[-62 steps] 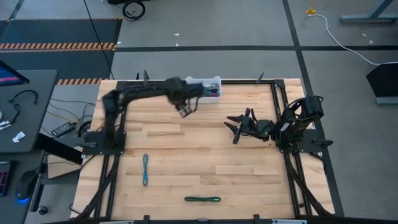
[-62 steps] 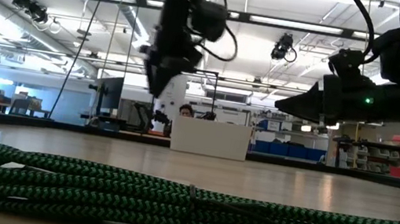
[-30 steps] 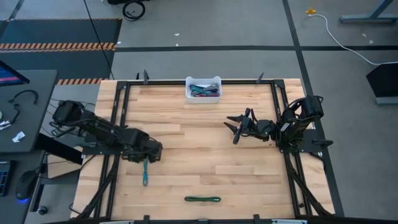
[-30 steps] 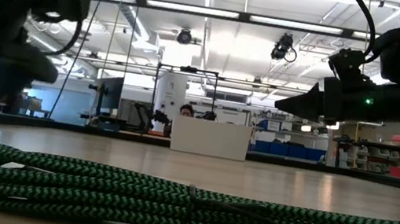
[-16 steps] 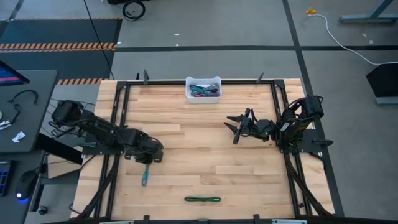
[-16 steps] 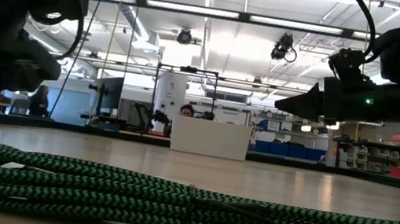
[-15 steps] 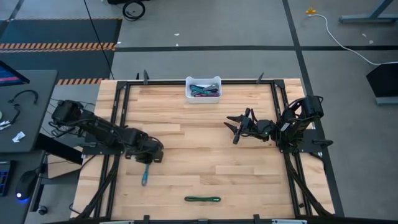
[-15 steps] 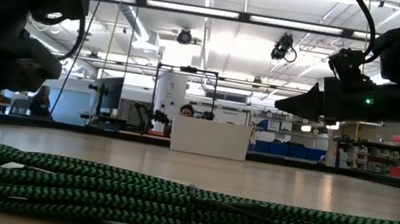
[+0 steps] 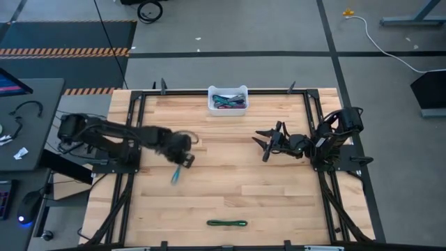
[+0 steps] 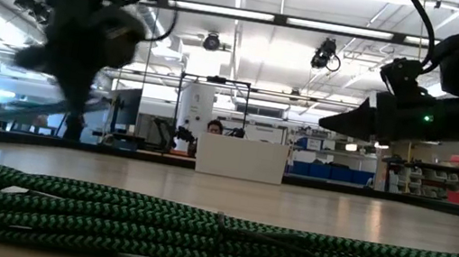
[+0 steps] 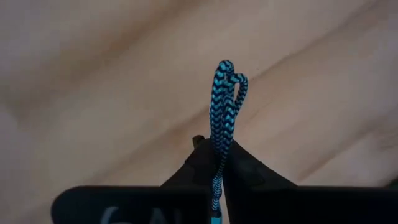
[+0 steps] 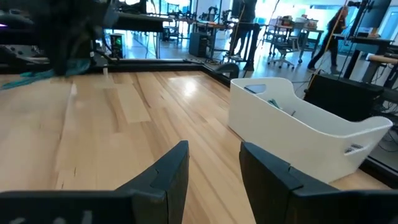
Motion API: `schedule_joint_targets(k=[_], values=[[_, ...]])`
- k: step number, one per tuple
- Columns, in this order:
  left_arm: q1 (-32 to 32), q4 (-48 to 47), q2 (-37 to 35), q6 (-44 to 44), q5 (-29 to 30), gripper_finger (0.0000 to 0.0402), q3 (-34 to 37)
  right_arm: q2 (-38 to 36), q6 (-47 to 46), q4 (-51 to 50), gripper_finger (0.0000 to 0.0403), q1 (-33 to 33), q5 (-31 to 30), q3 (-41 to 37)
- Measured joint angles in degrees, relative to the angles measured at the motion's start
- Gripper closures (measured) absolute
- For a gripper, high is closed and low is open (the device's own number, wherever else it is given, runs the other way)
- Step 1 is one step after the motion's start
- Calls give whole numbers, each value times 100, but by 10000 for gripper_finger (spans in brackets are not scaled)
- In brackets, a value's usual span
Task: Pick and place USB-C Cables
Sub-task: Put the light blue charger cable into the white bin
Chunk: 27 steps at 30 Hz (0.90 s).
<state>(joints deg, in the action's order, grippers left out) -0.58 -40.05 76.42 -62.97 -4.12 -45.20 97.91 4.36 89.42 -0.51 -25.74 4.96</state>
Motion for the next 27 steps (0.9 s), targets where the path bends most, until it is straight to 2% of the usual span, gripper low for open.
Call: schedule_joint_targets(k=[6,11,14,18,22,27], values=[[978,151,89,2416,478,386,-1306,-454,-120,3,256,0,-75,-339],[1882,986,481,4606,492,387,-2385,-829,-184,1,259,0,-146,-470],[2359,1463,972,5705,175,387,-2957,-911,-186,-1,260,0,-146,-410],[2827,1455,1864,6979,-497,387,-3826,-920,-187,-1,261,-7,-146,-292],[3003,1289,2737,8067,-604,387,-4689,-918,-224,-8,261,-12,-203,-207],[3020,563,3785,8876,-577,387,-5780,-918,-525,-7,261,-49,-570,-173]])
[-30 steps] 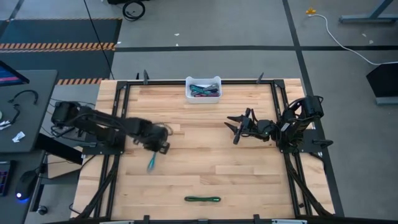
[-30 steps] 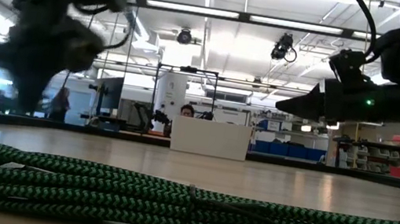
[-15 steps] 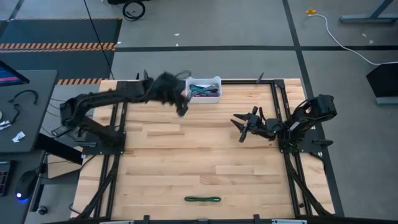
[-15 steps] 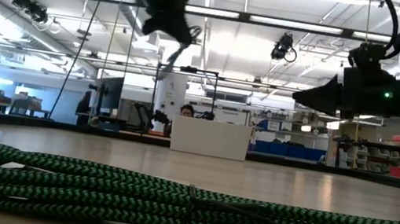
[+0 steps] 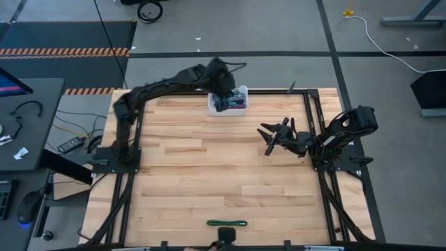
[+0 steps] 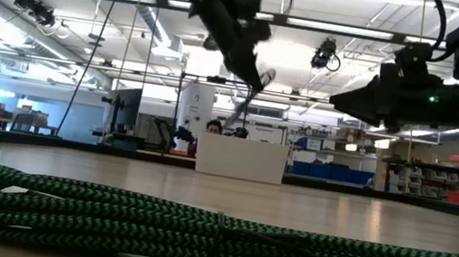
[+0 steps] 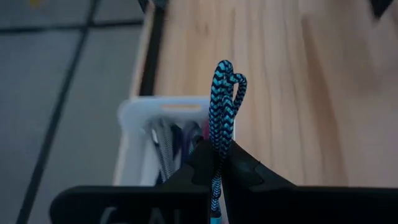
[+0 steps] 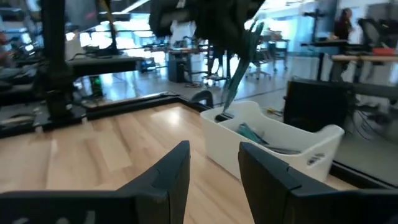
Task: Pick and place USB-C Cables
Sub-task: Put the light blue charger cable into the white bin
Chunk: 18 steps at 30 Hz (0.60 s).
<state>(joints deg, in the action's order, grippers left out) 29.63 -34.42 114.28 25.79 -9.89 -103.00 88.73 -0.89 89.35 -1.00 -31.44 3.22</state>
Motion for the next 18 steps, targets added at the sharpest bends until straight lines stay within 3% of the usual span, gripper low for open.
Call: schedule_joint_targets(k=[8,15,18], values=[[51,-860,1180,624,280,374,-801,2,-394,-3,261,-74,-114,3],[83,-797,1410,629,542,375,-838,2,-545,-5,261,-76,-114,4],[85,-745,1410,699,564,357,-839,2,-564,-7,261,-76,-112,4]])
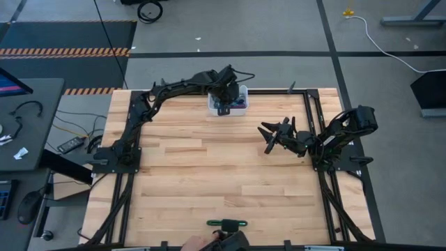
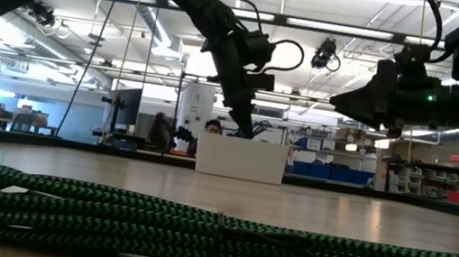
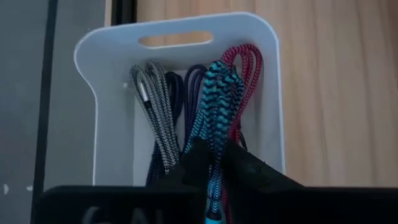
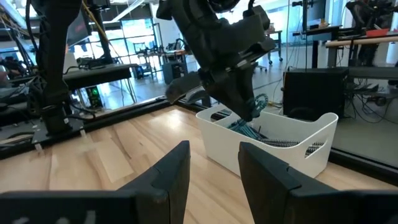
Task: Pick and place USB-C Cables
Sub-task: Put the light blue charger cable into the white bin, then put the green charger cable into the white bin
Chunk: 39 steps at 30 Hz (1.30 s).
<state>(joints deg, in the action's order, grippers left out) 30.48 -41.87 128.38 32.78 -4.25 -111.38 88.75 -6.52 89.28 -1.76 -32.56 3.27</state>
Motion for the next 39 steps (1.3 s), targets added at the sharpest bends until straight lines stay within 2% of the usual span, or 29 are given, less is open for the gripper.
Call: schedule_joint_targets(k=[9,14,17,21,24,28,36,39], values=[[0,-4,0,-54,-4,233,-1,1,-171,-25,261,17,7,0],[18,139,-14,-65,0,181,-1,2,-253,-186,261,17,22,2],[62,41,-103,-361,39,165,-1,2,-295,-419,261,21,24,2],[154,-748,-449,-835,-6,166,1,2,-387,-618,261,93,26,2],[260,-974,-777,-1171,-387,179,234,2,-387,-705,261,202,50,0],[330,-62,-1636,-1569,-964,201,1632,2,-393,-768,261,378,63,2],[-42,3415,-4051,-3090,-952,231,5528,2,-548,-1187,263,902,167,188],[-413,4617,-4846,-3643,-871,236,6734,2,-599,-2088,268,1247,575,763]])
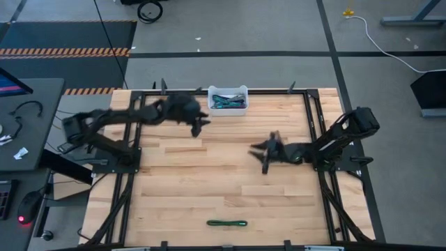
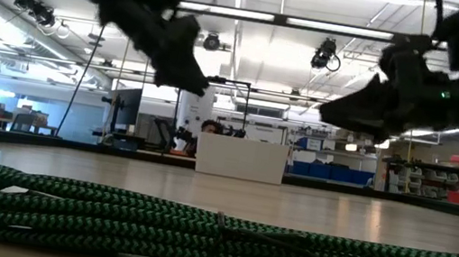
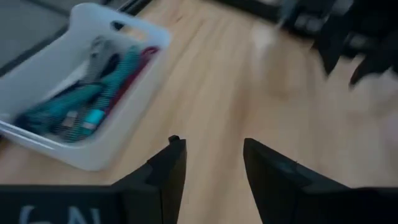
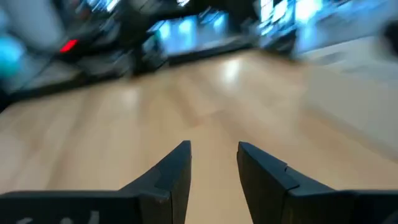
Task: Pick and place USB-C Cables
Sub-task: Put the green charger cable into the white bin
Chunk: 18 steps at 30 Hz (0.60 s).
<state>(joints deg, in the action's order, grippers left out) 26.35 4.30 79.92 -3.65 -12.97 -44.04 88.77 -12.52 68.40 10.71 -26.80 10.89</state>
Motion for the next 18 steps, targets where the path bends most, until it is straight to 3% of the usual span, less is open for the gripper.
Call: schedule_joint_targets(k=[6,8,13,15,18], values=[[-937,1742,-1152,-1004,752,237,1721,30,-349,-3972,278,839,901,1837],[-1250,2096,-1363,-1264,961,237,2068,28,-401,-4857,280,1127,1161,2349],[-1944,2327,-1585,-1577,1247,237,2450,24,-677,-4879,278,1738,2334,2939],[-2223,2327,-1589,-1567,1392,237,2467,24,-523,-4864,276,1961,2419,3091],[-2642,2324,-1589,-1545,1693,237,2465,92,-333,-5133,269,2327,2035,3346]])
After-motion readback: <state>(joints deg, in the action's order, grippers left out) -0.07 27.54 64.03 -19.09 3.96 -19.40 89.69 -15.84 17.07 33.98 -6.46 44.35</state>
